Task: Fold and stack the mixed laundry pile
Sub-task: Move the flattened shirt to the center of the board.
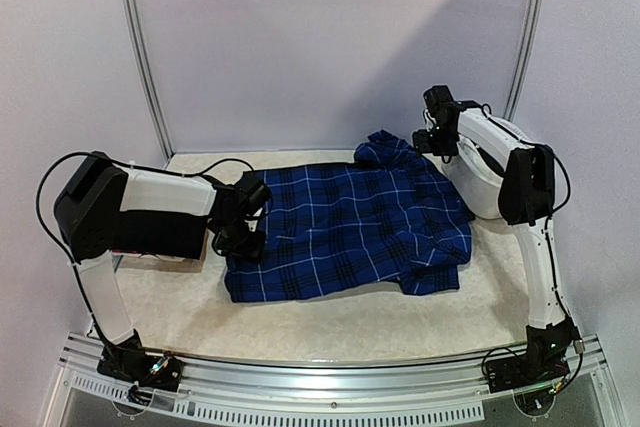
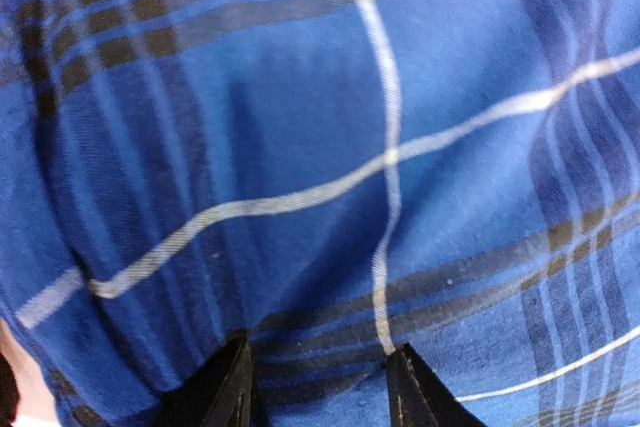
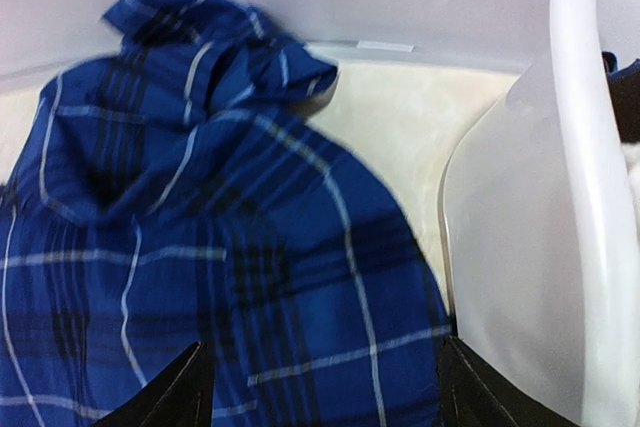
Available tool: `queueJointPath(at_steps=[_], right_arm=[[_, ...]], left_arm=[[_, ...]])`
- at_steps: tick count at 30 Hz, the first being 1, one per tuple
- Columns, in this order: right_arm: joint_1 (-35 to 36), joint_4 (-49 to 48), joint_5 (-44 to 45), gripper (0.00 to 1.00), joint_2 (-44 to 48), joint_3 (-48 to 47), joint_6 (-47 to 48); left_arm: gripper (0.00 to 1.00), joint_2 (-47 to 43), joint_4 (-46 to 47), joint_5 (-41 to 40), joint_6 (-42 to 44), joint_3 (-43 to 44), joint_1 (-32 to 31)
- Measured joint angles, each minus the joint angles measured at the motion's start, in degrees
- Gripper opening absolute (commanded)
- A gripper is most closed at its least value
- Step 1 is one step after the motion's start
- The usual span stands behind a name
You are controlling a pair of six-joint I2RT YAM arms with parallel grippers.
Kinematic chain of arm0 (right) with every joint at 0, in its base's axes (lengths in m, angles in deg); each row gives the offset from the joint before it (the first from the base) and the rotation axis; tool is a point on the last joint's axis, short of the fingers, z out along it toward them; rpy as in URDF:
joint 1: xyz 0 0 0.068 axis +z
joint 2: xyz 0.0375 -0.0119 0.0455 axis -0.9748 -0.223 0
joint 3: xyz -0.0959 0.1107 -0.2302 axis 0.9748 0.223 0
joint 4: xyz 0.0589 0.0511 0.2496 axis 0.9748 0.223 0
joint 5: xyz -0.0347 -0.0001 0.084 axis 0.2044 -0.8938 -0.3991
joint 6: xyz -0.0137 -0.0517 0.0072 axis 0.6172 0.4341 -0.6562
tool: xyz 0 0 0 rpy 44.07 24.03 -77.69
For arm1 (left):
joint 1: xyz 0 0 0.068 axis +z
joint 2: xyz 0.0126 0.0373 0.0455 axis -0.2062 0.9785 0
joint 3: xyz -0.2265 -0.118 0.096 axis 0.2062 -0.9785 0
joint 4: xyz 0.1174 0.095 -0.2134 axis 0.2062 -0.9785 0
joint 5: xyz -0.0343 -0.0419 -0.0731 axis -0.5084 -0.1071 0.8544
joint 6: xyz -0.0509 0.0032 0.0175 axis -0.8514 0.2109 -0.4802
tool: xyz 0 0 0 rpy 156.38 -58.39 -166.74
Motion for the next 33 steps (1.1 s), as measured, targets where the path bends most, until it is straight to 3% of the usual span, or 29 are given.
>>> queueJointPath(at_steps=[12,19,28,33], right_arm=[[-0.39,-7.98,3.43,0.79,-3.67,-2.36,-0.20],[-0.44,-8.66,1.51,0.82,-2.69,-1.81,-0.96],[-2.45,-8.04,-5.27,0.89,18.27,16.31,-0.57],[-1.84,-8.13,-9.31,0.91,30.42,28.02,-2.54]], left_arm=[[0.46,0.85,-4.13,-3.13,0.57,2.03,4.90],[0.53,-0.83,-10.71,-6.25,1.49,1.68,6.84],[0.66,-10.34,-15.96,-6.38,1.99,3.69,5.53],[0.68,-13.77,-16.61,-6.38,2.12,5.35,2.62]])
